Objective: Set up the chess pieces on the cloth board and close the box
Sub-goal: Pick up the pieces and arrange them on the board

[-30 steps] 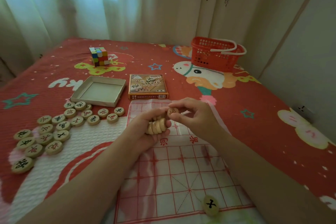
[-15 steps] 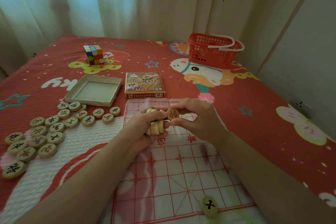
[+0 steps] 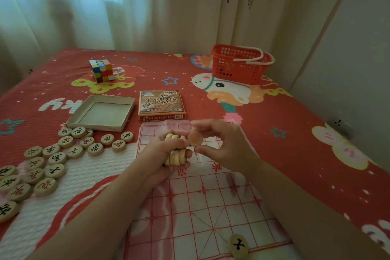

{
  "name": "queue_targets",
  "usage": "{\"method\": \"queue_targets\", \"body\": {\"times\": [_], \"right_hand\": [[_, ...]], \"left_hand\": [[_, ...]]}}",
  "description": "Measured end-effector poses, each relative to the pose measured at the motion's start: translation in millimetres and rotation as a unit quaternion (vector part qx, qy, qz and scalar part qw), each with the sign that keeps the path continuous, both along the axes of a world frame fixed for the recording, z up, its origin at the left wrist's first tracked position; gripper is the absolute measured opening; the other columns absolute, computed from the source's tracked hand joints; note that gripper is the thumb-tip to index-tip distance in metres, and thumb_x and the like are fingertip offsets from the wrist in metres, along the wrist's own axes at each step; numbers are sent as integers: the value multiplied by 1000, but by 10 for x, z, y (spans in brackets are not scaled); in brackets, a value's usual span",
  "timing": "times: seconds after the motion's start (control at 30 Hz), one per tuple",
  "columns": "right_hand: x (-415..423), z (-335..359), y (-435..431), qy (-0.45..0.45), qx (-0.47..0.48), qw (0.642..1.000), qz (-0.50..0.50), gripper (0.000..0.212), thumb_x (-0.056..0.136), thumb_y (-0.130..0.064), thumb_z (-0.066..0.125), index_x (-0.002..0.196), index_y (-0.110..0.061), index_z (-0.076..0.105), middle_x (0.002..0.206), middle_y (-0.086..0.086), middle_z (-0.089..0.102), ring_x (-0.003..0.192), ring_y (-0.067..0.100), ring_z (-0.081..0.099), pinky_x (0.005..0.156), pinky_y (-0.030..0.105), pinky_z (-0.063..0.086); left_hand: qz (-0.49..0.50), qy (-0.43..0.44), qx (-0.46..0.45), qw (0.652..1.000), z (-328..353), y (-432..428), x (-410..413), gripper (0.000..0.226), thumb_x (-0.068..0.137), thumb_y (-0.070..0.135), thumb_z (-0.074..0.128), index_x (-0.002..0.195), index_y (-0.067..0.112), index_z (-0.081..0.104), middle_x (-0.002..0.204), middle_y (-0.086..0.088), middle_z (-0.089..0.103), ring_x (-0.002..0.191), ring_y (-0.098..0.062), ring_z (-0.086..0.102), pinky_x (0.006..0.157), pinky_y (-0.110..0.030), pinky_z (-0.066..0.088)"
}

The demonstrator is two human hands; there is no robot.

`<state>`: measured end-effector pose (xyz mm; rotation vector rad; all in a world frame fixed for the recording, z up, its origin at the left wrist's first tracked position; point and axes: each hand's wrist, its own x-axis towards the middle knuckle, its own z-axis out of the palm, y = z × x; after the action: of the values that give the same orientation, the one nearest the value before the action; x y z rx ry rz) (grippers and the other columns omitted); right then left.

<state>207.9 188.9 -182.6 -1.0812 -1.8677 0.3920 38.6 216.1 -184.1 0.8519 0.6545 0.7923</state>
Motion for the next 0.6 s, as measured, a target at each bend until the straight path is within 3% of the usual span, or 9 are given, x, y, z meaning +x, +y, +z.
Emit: {"method": "queue_targets", "body": {"times": [0.17,0.3,0.4,0.5,0.6], "right_hand": [[-1,-7,5,47,-60,997,15,44,70,-3,72,110,-17,59,100,2,69,96,12,64,81,33,54],[26,-22,22,-8,-41,999,5,33,70,-6,72,102,-8,67,93,-11,65,86,11,61,70,28,52],[43,-21,42,-35,-16,999,-12,29,68,-9,74,95,-10,67,88,-9,65,80,13,60,65,25,49],[92,-39,180,-38,1,993,-115,29,67,-7,74,95,-14,68,87,-6,67,78,8,61,65,17,47],[148,-22,437,-125,-30,966,-225,29,73,-10,70,102,-13,66,94,-1,67,90,16,59,78,23,46]], "left_hand": [[5,31,21,999,9,1,12,21,82,-12,48,84,7,57,67,-9,61,48,-17,59,42,-27,48],[16,51,27,998,12,-14,35,20,81,-12,50,82,7,58,68,-10,63,49,-17,59,42,-27,48],[23,58,25,998,17,-15,39,17,81,-9,53,84,7,59,69,-10,64,51,-17,59,43,-27,49],[65,42,-16,997,10,41,13,8,81,0,57,84,7,59,70,-8,63,51,-13,60,45,-25,51],[103,-14,-76,992,26,115,-45,7,85,8,51,81,8,57,68,-5,61,49,-10,59,46,-21,51]]}}
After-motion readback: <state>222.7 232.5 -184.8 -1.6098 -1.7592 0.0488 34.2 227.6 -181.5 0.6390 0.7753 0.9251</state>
